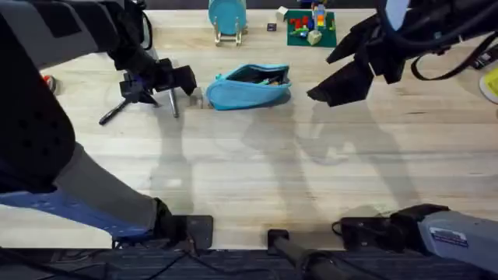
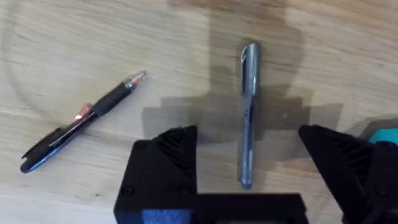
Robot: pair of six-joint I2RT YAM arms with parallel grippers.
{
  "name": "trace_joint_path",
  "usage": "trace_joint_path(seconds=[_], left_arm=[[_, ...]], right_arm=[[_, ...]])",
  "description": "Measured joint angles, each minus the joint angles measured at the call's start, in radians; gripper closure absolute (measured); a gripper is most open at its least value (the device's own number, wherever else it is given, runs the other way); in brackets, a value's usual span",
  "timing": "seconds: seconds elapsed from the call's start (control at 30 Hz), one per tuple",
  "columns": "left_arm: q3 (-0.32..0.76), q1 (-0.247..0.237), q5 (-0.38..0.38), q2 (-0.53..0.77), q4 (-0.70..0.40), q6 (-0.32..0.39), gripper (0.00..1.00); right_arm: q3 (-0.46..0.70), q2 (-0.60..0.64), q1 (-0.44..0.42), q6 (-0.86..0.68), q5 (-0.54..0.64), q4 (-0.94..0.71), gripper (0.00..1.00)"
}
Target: Unzip the bag, pick up the pens from the table one at a time and place them inside, then zip the bag closed.
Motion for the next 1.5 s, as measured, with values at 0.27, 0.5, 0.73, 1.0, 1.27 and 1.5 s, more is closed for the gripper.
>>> trace_joint_path(seconds=[0.27,0.5,0.73,1.0,1.27,1.5], left_arm=[[0.004,0.001,-0.021,0.006,-0.002,-0.004,0.128],[0.004,0.001,-0.034,0.006,-0.005,-0.004,0.213],[0.006,0.001,-0.040,0.009,-0.011,-0.003,0.380],[0.011,0.000,-0.025,0.012,-0.012,-0.007,0.947],[0.016,0.000,-0.022,0.015,-0.017,-0.007,0.959],[0.018,0.000,-0.022,0.015,-0.016,-0.007,0.958]], right_arm=[[0.000,0.000,0.000,0.000,0.000,0.000,0.004],[0.000,0.000,0.000,0.000,0.000,0.000,0.004],[0.000,0.000,0.000,0.000,0.000,0.000,0.004],[0.000,0.000,0.000,0.000,0.000,0.000,0.004],[0.000,0.000,0.000,0.000,0.000,0.000,0.004],[0.000,0.000,0.000,0.000,0.000,0.000,0.004]])
